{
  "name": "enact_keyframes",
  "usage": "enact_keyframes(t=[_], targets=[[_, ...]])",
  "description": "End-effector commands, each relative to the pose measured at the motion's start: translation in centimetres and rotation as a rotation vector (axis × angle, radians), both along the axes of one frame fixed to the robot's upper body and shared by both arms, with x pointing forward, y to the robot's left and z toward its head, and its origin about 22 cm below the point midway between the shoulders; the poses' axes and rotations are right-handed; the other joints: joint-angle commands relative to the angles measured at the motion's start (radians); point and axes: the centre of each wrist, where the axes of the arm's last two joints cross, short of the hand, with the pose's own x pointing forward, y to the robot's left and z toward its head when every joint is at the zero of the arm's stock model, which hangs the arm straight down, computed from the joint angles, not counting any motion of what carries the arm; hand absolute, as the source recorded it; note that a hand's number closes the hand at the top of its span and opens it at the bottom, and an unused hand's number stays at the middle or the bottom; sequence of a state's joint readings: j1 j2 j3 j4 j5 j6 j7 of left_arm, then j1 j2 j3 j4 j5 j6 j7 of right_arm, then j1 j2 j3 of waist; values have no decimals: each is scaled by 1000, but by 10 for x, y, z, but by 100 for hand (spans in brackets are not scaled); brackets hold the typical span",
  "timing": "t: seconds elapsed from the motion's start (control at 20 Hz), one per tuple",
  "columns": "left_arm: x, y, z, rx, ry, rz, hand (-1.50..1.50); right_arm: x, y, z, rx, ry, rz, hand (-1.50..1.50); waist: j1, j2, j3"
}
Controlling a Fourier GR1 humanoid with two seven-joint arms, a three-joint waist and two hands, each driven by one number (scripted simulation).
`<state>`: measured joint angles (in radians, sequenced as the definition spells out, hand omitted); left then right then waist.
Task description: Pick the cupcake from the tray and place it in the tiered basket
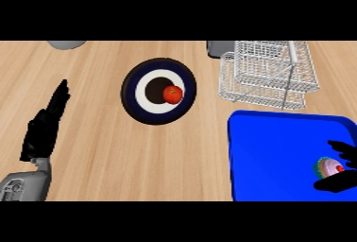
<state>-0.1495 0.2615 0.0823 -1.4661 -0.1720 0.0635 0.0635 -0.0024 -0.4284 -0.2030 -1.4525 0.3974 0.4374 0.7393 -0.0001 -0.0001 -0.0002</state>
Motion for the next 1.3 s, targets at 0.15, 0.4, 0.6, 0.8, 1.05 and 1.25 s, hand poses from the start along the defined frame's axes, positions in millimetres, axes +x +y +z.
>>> enact_keyframes(t=[0.15, 0.4, 0.6, 0.8, 1.05, 1.25], targets=[[-10, -4, -11, 0, 11, -3, 0, -9, 23, -14, -42, 71, 254, 150, 1, -1, 0], [-3, 0, -12, -12, 24, -9, 0, -10, 17, -21, -49, -2, 180, 150, -2, 0, 0], [5, -6, 14, 11, -2, 0, 0, 15, 17, 8, 49, -84, 89, 150, 1, -1, 0], [5, -23, -6, -1, 2, -60, 0, 49, 192, 24, -35, -269, 367, 150, 77, 6, -3], [18, -39, 8, 5, -19, -128, 0, 70, 293, 42, -135, -392, 463, 150, 126, 18, 0], [18, -30, -1, 7, -6, -97, 0, 75, 323, 82, -66, -670, 346, 150, 97, 12, 0]])
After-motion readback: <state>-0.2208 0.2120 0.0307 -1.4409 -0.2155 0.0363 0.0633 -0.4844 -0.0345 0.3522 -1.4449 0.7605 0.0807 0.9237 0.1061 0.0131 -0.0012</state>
